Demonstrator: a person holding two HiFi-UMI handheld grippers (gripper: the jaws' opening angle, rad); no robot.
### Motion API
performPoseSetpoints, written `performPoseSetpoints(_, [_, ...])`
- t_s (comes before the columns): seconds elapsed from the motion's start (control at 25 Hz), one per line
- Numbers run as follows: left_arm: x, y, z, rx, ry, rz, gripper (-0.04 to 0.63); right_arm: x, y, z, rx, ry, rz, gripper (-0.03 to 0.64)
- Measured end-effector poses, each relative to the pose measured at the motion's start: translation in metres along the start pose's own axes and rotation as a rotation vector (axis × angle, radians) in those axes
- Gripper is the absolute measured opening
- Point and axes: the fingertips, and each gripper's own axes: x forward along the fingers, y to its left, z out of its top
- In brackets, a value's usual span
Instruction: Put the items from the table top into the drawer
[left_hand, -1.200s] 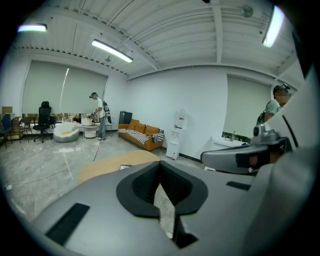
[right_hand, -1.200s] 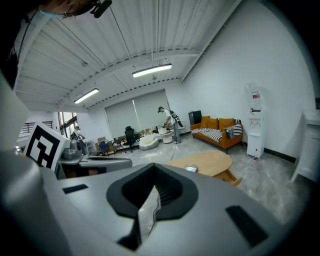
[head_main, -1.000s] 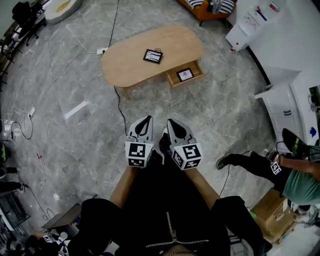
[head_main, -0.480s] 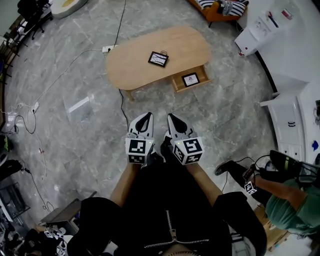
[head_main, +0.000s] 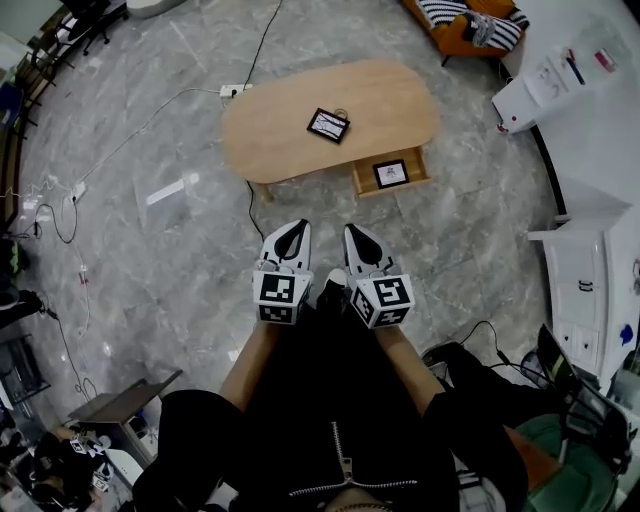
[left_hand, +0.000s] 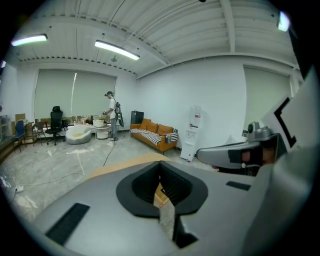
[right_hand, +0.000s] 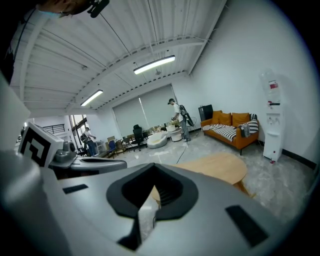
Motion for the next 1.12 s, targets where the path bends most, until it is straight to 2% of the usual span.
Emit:
performPoseSetpoints(0.08, [0.004, 0.003, 0.005, 0.024, 0.012, 0.013, 0.014, 0.004, -0.006, 0.004, 0.012, -0.001, 0.002, 0.008])
performPoseSetpoints(0.28, [0.016, -0.003, 0.006, -0.024, 0.014, 0.003, 0.014, 0.009, -0.018, 0.014, 0.018, -0.008, 0.010, 0.008])
performPoseSetpoints(0.44, [0.023, 0.000, 0.008, -0.004, 0.028, 0.016, 0.014, 0.014, -0.026, 0.016, 0.035, -0.010, 0.005, 0.008])
performPoseSetpoints(0.6, [0.037, 0.005, 0.006, -0.024, 0.025, 0.007, 0.014, 0.024, -0.039, 0.012, 0.052, 0.004, -0.013, 0.008])
performPoseSetpoints(0.76, [0.054, 0.022, 0.003, -0.032, 0.041, 0.006, 0.014, 0.042, -0.045, 0.015, 0.052, 0.011, -0.027, 0.008])
performPoseSetpoints(0.92, [0.081, 0.044, 0.019, -0.023, 0.034, -0.003, 0.014, 0.069, -0.054, 0.029, 0.039, 0.016, -0.039, 0.008])
performPoseSetpoints(1.04, [0.103, 0.064, 0.031, 0.017, 0.048, -0.013, 0.014, 0.096, -0.060, 0.046, 0.036, 0.009, -0.051, 0.008])
performPoseSetpoints(1.12, [0.116, 0.075, 0.039, -0.003, 0.043, -0.028, 0.014, 0.114, -0.061, 0.057, 0.035, 0.001, -0.060, 0.008])
